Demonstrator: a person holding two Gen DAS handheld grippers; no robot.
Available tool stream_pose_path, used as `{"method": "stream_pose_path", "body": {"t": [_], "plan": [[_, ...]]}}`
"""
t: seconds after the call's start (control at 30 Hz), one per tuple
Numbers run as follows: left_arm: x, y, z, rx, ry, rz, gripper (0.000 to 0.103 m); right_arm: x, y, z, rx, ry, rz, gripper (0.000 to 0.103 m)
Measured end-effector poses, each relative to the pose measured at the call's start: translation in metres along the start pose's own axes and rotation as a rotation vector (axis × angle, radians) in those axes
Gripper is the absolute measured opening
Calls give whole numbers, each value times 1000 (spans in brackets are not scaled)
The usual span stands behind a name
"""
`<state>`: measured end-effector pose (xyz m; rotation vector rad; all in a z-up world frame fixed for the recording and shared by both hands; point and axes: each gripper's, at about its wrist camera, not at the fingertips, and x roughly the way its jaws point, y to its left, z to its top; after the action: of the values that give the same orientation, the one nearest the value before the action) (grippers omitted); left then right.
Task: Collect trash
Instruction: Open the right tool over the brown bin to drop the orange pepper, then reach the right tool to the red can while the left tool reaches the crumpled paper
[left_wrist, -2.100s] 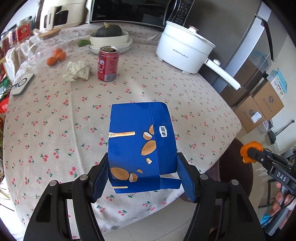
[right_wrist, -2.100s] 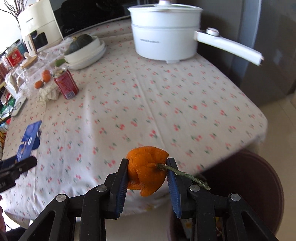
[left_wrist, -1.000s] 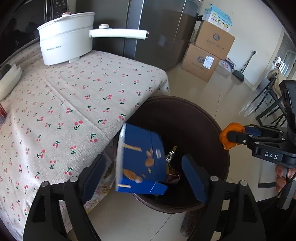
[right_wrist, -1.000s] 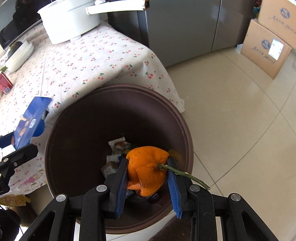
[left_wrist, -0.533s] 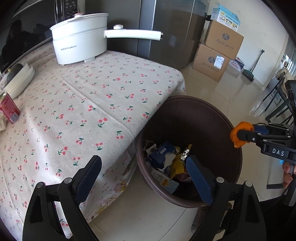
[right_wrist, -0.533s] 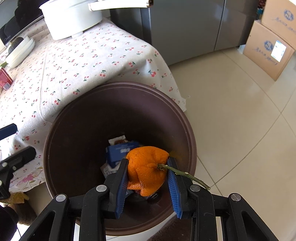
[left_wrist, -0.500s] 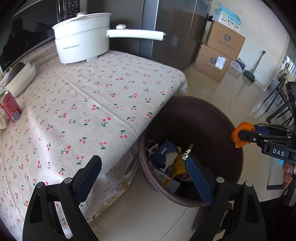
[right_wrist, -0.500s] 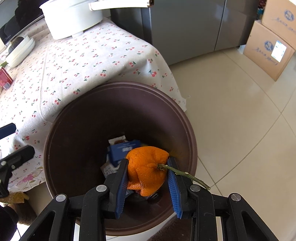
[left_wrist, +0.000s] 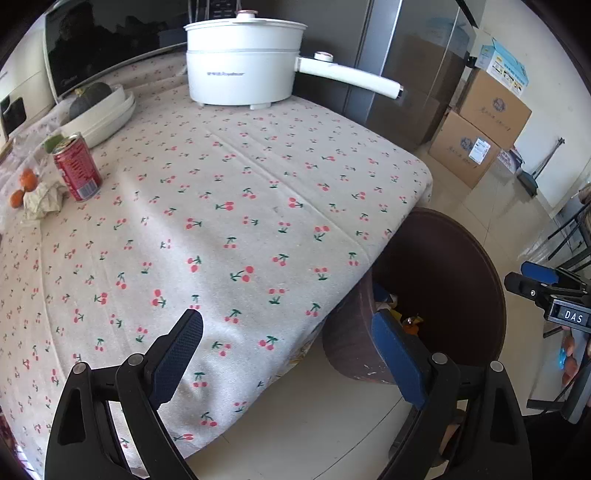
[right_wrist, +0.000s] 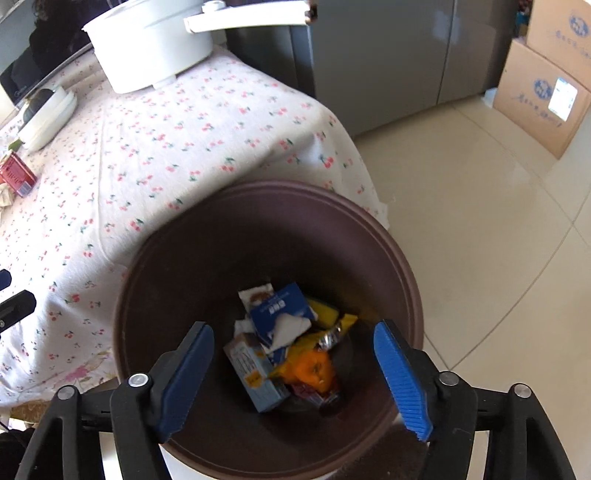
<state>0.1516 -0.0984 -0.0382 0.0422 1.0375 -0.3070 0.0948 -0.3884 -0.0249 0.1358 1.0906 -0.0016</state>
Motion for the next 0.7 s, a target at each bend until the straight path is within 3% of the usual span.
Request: {"method": "stream_pose_path", "body": {"t": [0.7], "plan": [[-41, 124, -18, -239, -15, 84, 94, 6, 88, 28, -91, -19, 45, 83]]}}
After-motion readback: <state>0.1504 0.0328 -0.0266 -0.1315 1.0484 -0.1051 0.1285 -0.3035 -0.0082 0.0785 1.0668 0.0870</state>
